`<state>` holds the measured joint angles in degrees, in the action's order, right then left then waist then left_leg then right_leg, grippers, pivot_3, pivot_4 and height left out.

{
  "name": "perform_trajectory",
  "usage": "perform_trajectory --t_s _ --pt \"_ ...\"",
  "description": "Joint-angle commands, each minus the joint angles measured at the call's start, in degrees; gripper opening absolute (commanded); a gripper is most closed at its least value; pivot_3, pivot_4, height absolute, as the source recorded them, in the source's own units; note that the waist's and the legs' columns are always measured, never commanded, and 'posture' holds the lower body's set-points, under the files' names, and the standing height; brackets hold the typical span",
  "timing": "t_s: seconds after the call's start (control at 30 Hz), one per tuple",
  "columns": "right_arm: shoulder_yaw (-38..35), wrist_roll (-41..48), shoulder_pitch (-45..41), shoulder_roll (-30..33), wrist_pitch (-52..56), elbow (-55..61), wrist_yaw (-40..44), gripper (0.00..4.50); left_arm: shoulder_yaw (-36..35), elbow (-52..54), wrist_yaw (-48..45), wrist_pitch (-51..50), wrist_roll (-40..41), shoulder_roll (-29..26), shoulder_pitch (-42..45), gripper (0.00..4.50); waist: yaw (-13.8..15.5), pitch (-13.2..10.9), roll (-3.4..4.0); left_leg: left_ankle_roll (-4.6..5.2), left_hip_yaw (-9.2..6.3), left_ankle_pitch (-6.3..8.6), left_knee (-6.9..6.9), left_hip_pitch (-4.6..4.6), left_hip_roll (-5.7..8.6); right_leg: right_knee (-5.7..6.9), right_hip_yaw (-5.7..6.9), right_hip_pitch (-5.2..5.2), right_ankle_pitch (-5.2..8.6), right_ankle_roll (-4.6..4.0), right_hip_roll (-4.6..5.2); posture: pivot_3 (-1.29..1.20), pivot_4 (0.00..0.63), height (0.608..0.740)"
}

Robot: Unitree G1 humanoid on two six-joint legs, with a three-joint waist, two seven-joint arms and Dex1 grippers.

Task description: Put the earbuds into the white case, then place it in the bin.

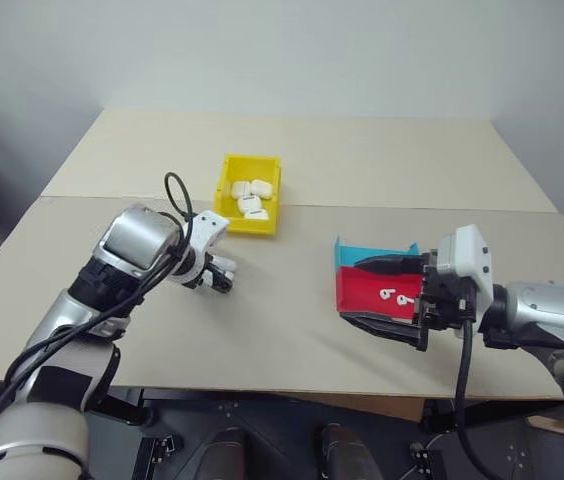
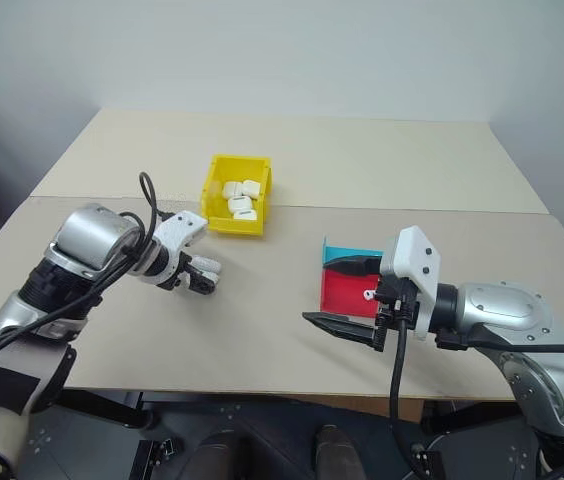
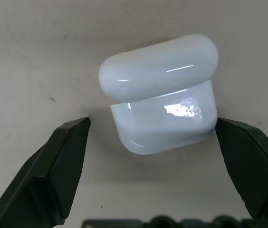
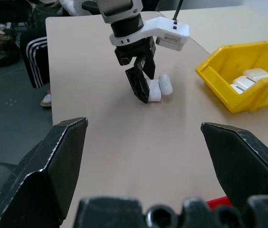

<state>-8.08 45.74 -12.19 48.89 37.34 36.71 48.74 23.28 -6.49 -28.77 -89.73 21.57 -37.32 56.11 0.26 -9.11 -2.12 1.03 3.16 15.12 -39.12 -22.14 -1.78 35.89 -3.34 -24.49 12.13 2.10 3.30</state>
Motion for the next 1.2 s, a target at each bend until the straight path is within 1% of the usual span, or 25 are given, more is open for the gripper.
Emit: perform_trajectory --t_s 0.03,0.33,0.53,0.67,0.7,0.73,0.77,0.87,0.9,1.0,1.07,1.1,1.13,1.2 --pt "-0.8 0.0 -0.6 -0.4 -1.8 1.8 0.3 4.47 -2.9 1.6 1.3 -1.7 -0.9 0.2 1.1 4.50 -0.1 0.0 0.00 0.00 0.00 0.00 0.00 0.01 0.00 0.01 0.00 0.00 0.00 0.00 0.00 0.00 0.150 0.740" --pt "-0.4 -0.3 -0.5 -0.7 -2.4 1.9 0.5 4.47 -4.5 0.3 4.1 -2.8 -1.3 2.9 0.8 4.50 -0.2 0.0 0.00 0.00 -0.01 0.00 0.00 0.00 0.01 0.01 0.00 0.00 0.00 0.00 0.00 0.00 0.150 0.740" --pt "-0.3 -0.2 -0.5 -0.8 -2.4 2.0 0.5 4.47 -5.5 -3.1 6.2 -2.6 -3.2 5.7 1.4 4.50 -0.2 0.0 0.00 0.00 -0.01 0.00 0.00 0.00 0.01 0.01 0.00 0.00 0.00 0.00 0.00 0.00 0.150 0.740" --pt "-0.6 -0.3 -0.4 -0.9 -2.4 2.1 0.3 4.47 -4.7 -4.1 6.1 -2.4 -3.4 5.5 1.5 4.50 -0.3 0.0 0.00 0.00 -0.01 0.00 0.00 0.02 0.01 0.02 0.00 0.01 0.00 0.00 0.00 0.00 0.150 0.740" --pt "-0.7 -0.3 -0.3 -1.0 -2.3 2.2 0.2 4.50 -5.1 -4.0 6.1 -2.2 -3.5 5.6 1.3 4.21 -0.4 0.0 0.00 0.00 -0.02 0.00 0.00 0.04 0.01 0.04 0.00 0.02 -0.01 0.00 0.00 0.00 0.150 0.740" --pt "-0.8 -0.4 -0.3 -1.0 -2.3 2.2 0.2 4.50 -5.2 -3.9 6.2 -2.2 -3.5 5.6 1.2 4.12 -0.4 0.0 0.00 0.00 -0.01 0.00 0.00 0.05 0.01 0.05 -0.01 0.02 -0.01 0.00 0.00 0.00 0.150 0.740" --pt "-0.8 -0.4 -0.3 -1.0 -2.3 2.3 0.1 4.50 -5.1 -3.8 5.9 -1.8 -3.4 5.4 1.2 3.92 -0.5 0.0 0.00 0.00 -0.01 0.00 0.00 0.05 0.01 0.06 -0.01 0.02 0.00 0.00 0.00 0.00 0.150 0.740" --pt "-0.7 -0.5 -0.3 -1.1 -2.3 2.4 0.0 4.50 -5.2 -3.6 6.3 -1.0 -4.2 5.6 0.9 3.03 -0.5 0.0 0.00 0.00 -0.02 0.00 0.00 0.04 0.01 0.05 -0.01 0.02 -0.01 0.00 0.00 0.00 0.150 0.740" --pt "-0.8 -0.4 -0.3 -1.1 -2.3 2.4 0.0 4.50 -5.4 -3.4 6.3 -0.8 -4.3 5.5 0.8 2.85 -0.5 0.0 0.00 0.00 -0.02 0.00 0.00 0.03 0.01 0.05 -0.01 0.02 -0.01 0.00 0.00 0.00 0.150 0.740" --pt "-0.9 -0.5 -0.3 -1.0 -2.4 2.3 0.1 4.50 -5.8 -0.3 5.5 1.3 -4.1 4.0 -0.6 2.85 -0.5 0.0 0.00 0.00 -0.02 0.00 0.00 0.02 0.01 0.04 -0.01 0.02 -0.01 0.00 0.01 0.00 0.150 0.740" --pt "-1.2 -0.4 -0.1 -1.0 -2.4 2.3 0.1 4.50 -6.5 4.3 3.9 4.1 -3.5 1.0 -3.0 2.85 -0.9 0.0 0.00 0.00 -0.03 0.00 0.00 0.01 0.00 0.04 -0.02 0.00 -0.01 0.00 0.00 0.00 0.150 0.740" --pt "-1.4 -0.4 0.0 -1.0 -2.5 2.2 0.1 4.50 -7.3 8.0 2.3 7.7 -3.1 -1.1 -5.3 2.85 -1.2 0.0 0.00 0.00 -0.04 0.00 0.00 0.00 -0.01 0.04 -0.02 -0.03 -0.01 -0.01 0.00 0.00 0.150 0.740" --pt "-1.6 -0.5 0.1 -1.0 -2.5 2.1 0.1 4.50 -9.1 12.2 0.5 11.7 -2.4 -3.2 -8.1 2.85 -1.3 0.0 0.00 0.00 -0.07 0.00 0.05 0.02 -0.03 0.06 -0.07 -0.07 -0.01 -0.01 0.00 0.00 0.150 0.740" --pt "-2.0 -0.6 0.0 -1.2 -2.7 1.5 -0.1 4.50 -15.3 20.1 -3.8 18.7 0.5 -5.8 -13.8 2.85 -1.4 0.0 0.00 -0.01 -0.18 0.00 0.10 0.00 -0.05 0.11 -0.19 -0.19 -0.02 -0.03 0.01 0.00 0.150 0.740"
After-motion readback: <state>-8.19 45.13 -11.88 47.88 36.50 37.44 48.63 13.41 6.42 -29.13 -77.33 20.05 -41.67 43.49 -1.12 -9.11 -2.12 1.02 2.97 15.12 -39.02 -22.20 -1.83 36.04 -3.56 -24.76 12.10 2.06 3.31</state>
